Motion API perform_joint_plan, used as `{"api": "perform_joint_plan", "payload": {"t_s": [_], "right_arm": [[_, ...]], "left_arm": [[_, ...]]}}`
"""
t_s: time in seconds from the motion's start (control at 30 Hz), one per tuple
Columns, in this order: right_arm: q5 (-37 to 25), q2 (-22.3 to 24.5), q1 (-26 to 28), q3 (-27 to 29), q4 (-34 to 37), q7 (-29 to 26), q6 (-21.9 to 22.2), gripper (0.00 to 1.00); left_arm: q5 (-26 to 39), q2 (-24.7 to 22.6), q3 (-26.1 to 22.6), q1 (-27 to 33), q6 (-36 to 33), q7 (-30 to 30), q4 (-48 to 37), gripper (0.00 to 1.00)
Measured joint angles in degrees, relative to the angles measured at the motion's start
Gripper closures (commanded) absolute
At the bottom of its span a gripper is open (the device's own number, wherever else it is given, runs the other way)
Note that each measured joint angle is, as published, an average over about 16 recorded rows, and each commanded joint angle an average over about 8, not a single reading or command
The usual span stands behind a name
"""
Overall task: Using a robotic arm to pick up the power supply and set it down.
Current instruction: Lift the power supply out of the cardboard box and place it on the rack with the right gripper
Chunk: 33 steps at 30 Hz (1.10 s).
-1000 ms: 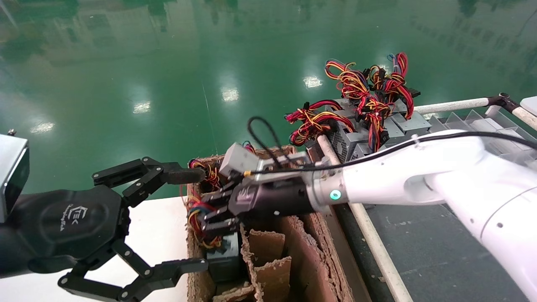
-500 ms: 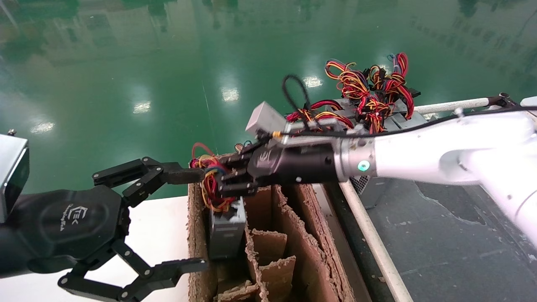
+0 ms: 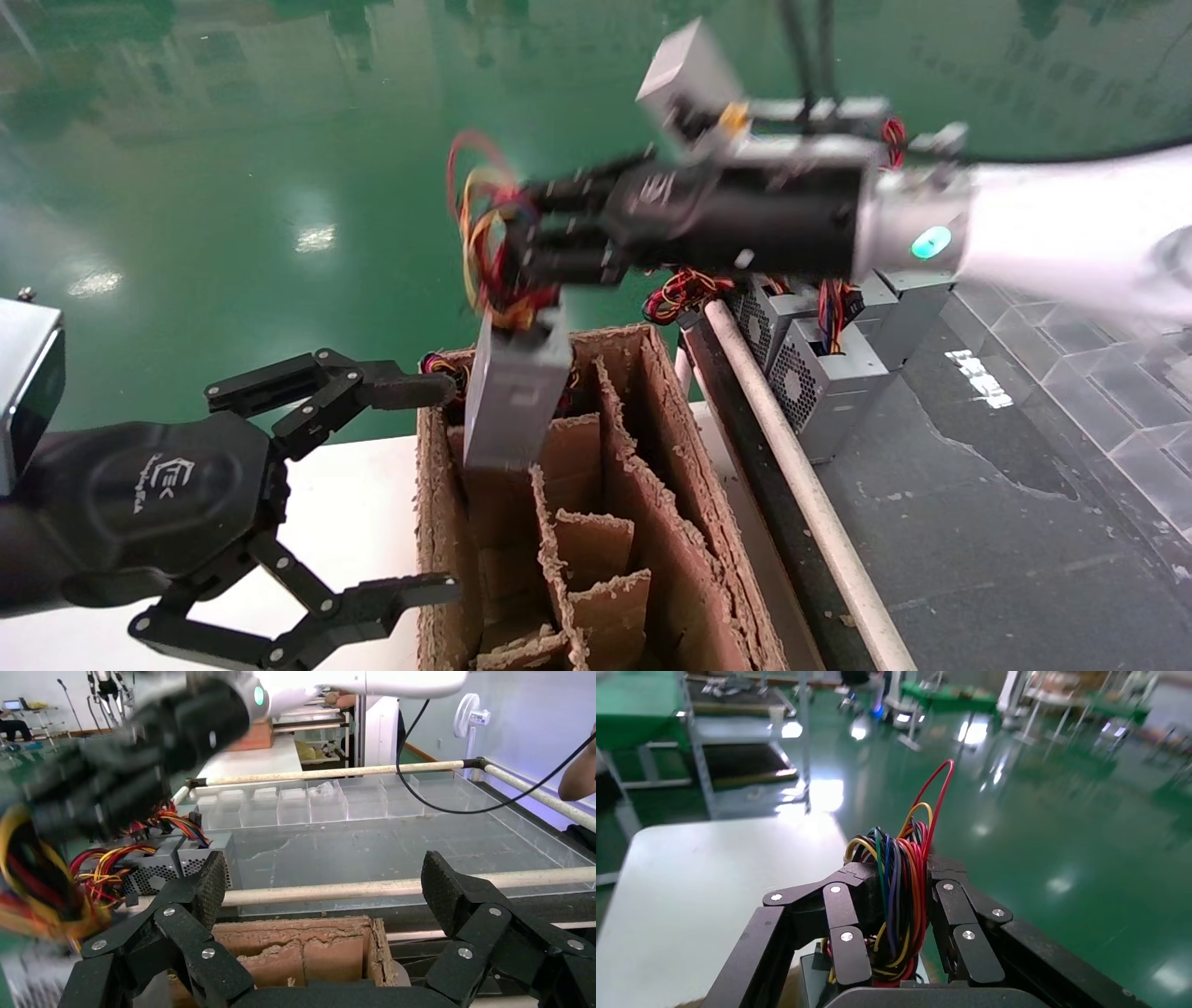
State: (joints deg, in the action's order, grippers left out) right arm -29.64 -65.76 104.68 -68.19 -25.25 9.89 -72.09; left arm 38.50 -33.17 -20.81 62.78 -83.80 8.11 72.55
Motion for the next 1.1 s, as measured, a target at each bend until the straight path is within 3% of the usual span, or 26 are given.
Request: {"api": "perform_joint_plan", "payload": {"t_s": [0.33, 0.63, 0.87, 1.1], "right_arm": [[2.09, 6.52, 3.50, 2.74, -3.31, 1.04, 1.21, 1.00], [3.03, 15.94, 4.95, 4.68, -10.70, 0.57, 4.75, 1.00], [3.12, 25.98, 3.85, 5.65, -21.23, -0.81, 11.00, 1.00], [4.38, 37.65, -0.24, 6.45, -35.13, -2.36, 21.34, 1.00]], "left_arm": [[0.00, 0.00, -0.01, 0.00, 0.00, 0.00, 0.00, 0.00], [-0.01, 0.00, -0.01, 0.00, 0.00, -0.01, 0.00, 0.00], [-0.01, 0.01, -0.02, 0.00, 0.01, -0.01, 0.00, 0.00], [-0.01, 0.01, -0.02, 0.01, 0.01, -0.01, 0.00, 0.00]]}}
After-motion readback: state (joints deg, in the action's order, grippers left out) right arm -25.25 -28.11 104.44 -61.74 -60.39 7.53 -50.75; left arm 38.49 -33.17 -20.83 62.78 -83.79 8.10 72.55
